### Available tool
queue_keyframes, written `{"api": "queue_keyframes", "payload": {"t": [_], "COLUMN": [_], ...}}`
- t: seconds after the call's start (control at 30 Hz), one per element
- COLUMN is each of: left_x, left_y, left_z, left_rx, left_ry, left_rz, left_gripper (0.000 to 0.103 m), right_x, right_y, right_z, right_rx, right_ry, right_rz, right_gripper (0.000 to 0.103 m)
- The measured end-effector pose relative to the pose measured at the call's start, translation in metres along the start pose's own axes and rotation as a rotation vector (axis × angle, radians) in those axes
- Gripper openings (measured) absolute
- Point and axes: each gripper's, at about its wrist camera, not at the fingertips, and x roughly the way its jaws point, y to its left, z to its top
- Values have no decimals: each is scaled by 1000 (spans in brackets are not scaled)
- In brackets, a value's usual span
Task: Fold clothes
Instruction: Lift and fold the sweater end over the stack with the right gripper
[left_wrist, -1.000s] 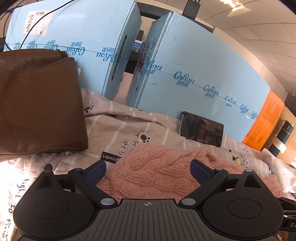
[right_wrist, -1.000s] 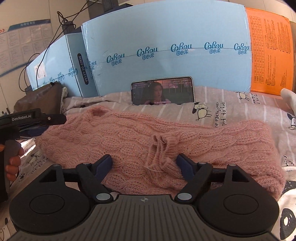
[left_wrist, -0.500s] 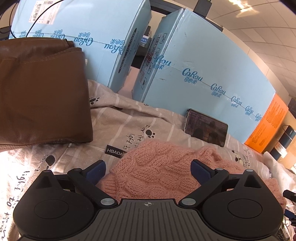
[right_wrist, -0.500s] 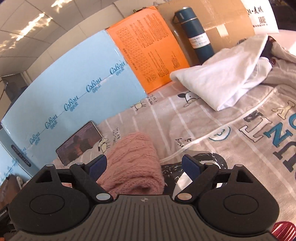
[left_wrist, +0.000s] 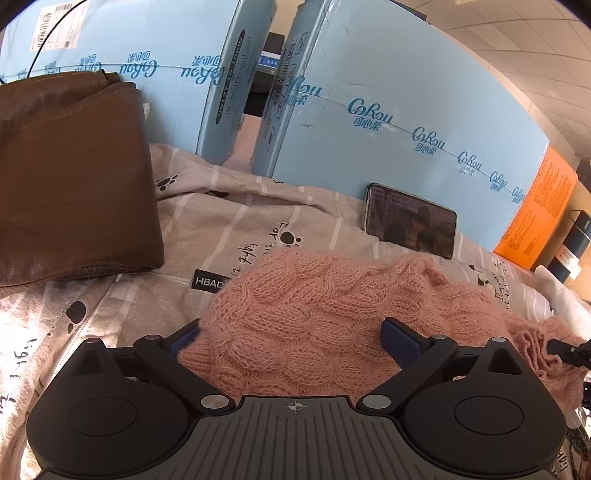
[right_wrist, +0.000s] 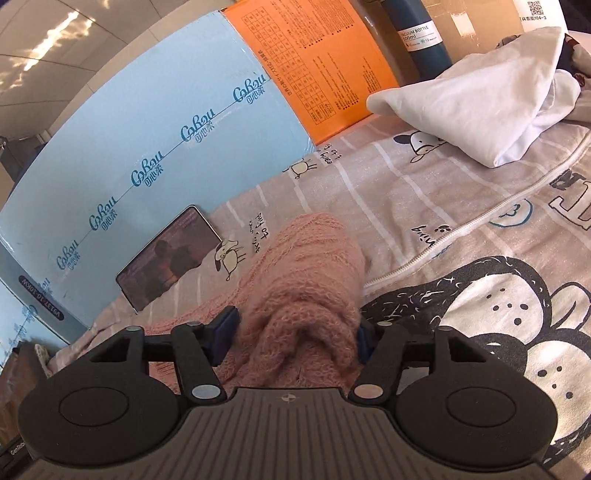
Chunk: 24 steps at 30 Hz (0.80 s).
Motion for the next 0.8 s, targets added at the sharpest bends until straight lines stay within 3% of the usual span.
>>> {"api": "queue_keyframes", "payload": {"t": [0.1, 0.2, 0.37, 0.47, 0.5, 0.63, 0.7, 0.8], "left_x": [0, -2, -12, -17, -19, -22, -17, -11], "left_y": [-7, -11, -23, -34, -37, -45, -46, -42], "left_z": [-3, -5, -10, -15, -15, -18, -18, -16], "left_rx": [42, 69, 114, 151, 167, 231, 254, 259], "left_ry": [6, 7, 11, 4, -8, -79, -77, -36], "left_rz": [-27, -88, -395, -519, -506, -272, -166, -125], "left_gripper": [100, 100, 100, 100, 100, 100, 100, 100], "right_x": [-12, -30, -58, -74, -79, -86, -84, -78], "right_y": [6, 14, 7, -9, -14, -31, -30, -15], "right_z": [-2, -2, 13, 27, 32, 47, 48, 41], "right_rx": [-56, -126, -93, -57, -56, -87, -139, -254], "right_ry": [-71, -160, -229, -302, -331, -390, -403, -418], "right_rz": [-6, 10, 59, 4, -26, -140, -179, -208], "right_gripper": [33, 29, 29, 28, 28, 28, 28, 28]}}
